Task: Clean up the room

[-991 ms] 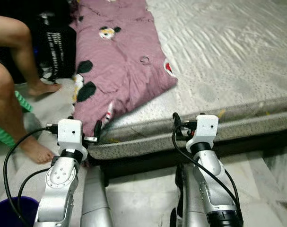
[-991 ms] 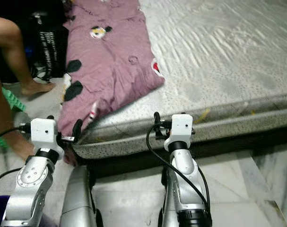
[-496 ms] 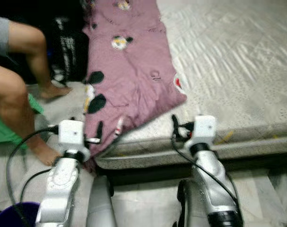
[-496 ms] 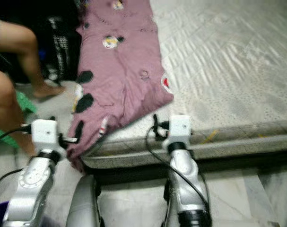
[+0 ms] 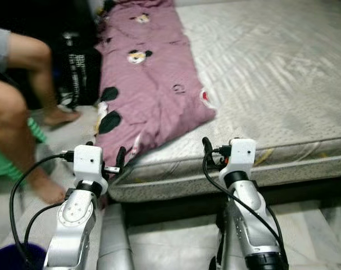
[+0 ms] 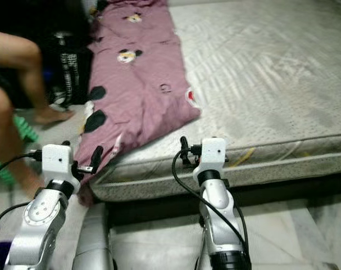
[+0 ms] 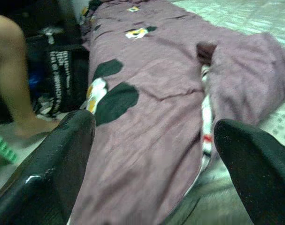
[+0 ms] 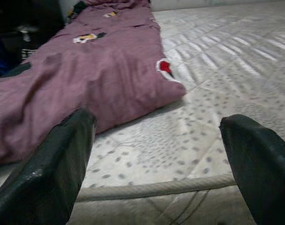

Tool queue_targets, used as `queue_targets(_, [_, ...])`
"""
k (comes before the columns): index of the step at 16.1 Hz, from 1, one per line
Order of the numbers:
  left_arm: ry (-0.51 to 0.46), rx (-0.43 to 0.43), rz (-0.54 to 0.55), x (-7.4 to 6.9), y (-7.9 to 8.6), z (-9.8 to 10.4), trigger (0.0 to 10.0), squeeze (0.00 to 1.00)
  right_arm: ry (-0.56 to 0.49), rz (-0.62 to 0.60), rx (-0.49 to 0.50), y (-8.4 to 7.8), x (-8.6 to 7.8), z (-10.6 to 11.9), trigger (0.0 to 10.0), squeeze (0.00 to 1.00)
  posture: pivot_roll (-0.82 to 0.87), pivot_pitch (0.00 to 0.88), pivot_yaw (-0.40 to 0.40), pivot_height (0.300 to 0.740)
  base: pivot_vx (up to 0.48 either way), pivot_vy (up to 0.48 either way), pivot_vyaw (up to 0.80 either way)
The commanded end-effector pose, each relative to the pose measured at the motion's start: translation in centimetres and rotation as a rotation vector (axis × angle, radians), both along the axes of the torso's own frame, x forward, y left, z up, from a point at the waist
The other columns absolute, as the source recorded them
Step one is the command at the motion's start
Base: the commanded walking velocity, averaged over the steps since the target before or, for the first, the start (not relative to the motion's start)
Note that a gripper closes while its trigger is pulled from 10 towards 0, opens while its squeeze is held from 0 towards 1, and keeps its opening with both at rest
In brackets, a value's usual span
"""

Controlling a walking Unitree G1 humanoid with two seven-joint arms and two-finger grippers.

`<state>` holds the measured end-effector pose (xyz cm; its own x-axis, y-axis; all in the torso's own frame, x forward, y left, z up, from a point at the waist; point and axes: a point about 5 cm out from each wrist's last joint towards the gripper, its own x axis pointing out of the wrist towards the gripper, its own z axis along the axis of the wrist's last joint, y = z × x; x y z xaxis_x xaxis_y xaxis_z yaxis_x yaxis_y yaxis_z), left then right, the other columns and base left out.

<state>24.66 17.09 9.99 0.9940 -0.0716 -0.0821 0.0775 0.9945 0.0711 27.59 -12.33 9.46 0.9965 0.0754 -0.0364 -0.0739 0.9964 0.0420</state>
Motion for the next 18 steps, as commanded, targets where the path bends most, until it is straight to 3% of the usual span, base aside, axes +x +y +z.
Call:
queue_targets(1, [0.0, 0.014, 0.008, 0.1, 0.3, 0.1, 10.0, 0.0, -0.004, 0.023, 0.009, 0.5, 0.2, 0.3, 10.0, 0.0, 0.12, 0.041, 0.05, 0.495, 0.0, 0.0, 0.0])
queue_targets(4, [0.001, 0.017, 0.015, 0.1, 0.2, 0.1, 10.0, 0.0, -0.004, 0.081, 0.016, 1.1, 0.3, 0.4, 10.0, 0.0, 0.13, 0.04, 0.043, 0.495, 0.0, 0.0, 0.0])
queue_targets(7, [-0.004, 0.025, 0.048, -0.2, 0.4, 0.3, 10.0, 0.0, 0.009, 0.298, 0.026, 4.0, 0.7, 0.4, 10.0, 0.0, 0.14, 0.055, 0.038, 0.495, 0.0, 0.0, 0.0])
queue_targets(9, [0.0, 0.024, 0.061, -0.9, 0.6, 0.4, 10.0, 0.0, -0.009, 0.417, -0.008, 5.7, 2.1, 0.7, 10.0, 0.0, 0.18, 0.082, 0.019, 0.49, 0.0, 0.0, 0.0])
queue_targets(13, [0.024, 0.033, 0.102, -2.8, 1.3, 0.4, 10.0, 0.0, -0.002, 0.463, -0.022, 7.1, 3.4, 0.4, 10.0, 0.0, 0.23, 0.132, 0.007, 0.49, 0.0, 0.0, 0.0])
queue_targets(15, [0.044, 0.029, 0.102, -3.7, 1.1, 0.6, 10.0, 0.0, -0.001, 0.542, -0.054, 8.6, 4.1, 0.4, 10.0, 0.0, 0.24, 0.164, 0.007, 0.49, 0.0, 0.0, 0.0])
queue_targets(17, [0.058, 0.024, 0.102, -4.5, 0.8, 0.8, 10.0, 0.0, 0.001, 0.567, -0.076, 9.9, 5.4, 1.0, 10.0, 0.0, 0.27, 0.2, 0.003, 0.49, 0.0, 0.0, 0.0])
queue_targets(18, [0.072, 0.022, 0.11, -5.6, 0.7, 1.0, 10.0, 0.0, -0.013, 0.53, -0.05, 10.5, 6.6, 2.2, 10.0, 0.0, 0.29, 0.226, -0.004, 0.49, 0.0, 0.0, 0.0])
